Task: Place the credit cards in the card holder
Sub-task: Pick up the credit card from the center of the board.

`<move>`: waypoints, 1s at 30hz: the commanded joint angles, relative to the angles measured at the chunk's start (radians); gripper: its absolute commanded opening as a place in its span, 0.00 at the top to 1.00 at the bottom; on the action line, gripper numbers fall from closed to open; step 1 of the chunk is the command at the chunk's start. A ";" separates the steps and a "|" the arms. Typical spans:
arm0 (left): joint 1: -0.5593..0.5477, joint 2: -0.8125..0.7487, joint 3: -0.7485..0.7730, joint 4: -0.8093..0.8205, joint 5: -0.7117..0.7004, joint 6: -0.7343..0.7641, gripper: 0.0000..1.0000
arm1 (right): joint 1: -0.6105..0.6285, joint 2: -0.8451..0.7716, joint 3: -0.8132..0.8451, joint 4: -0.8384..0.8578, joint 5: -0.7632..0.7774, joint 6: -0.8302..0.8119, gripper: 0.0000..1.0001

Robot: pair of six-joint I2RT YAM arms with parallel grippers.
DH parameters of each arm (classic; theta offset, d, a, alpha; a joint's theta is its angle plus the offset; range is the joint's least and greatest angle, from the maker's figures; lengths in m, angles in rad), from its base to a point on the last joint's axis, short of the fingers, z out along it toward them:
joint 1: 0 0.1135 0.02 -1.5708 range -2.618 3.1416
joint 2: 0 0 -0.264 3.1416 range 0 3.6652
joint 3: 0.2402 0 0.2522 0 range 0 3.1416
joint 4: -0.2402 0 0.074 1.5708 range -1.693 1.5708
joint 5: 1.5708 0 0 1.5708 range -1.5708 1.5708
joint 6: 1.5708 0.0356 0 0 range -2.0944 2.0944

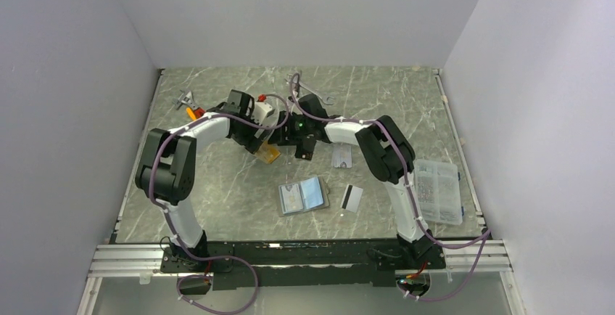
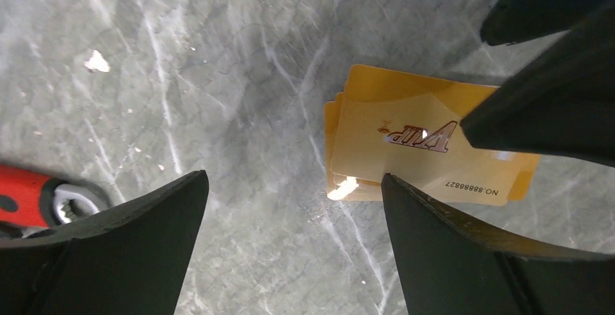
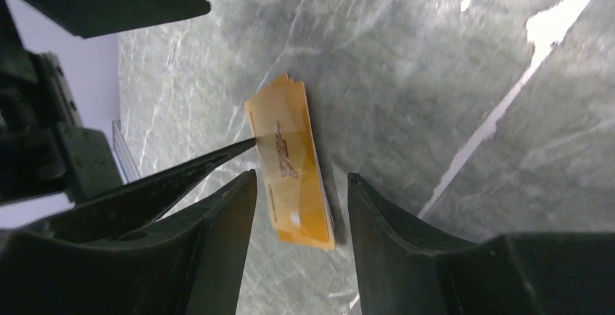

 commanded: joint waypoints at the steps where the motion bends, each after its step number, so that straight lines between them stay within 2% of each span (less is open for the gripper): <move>1: 0.000 0.018 0.022 -0.008 0.026 -0.003 0.02 | 0.001 -0.039 -0.109 0.027 0.037 0.035 0.47; 8: 0.020 0.071 0.101 -0.100 0.141 -0.040 0.01 | 0.002 -0.062 -0.163 0.056 0.053 0.041 0.48; 15: 0.023 0.112 0.117 -0.107 0.111 -0.040 0.02 | -0.001 -0.056 -0.172 0.077 0.039 0.038 0.49; 28: 0.023 0.181 0.195 -0.149 0.105 -0.073 0.25 | 0.001 -0.058 -0.203 0.105 0.023 0.035 0.51; 30: 0.023 0.186 0.195 -0.146 0.105 -0.073 0.31 | 0.002 -0.055 -0.201 0.102 0.020 0.032 0.51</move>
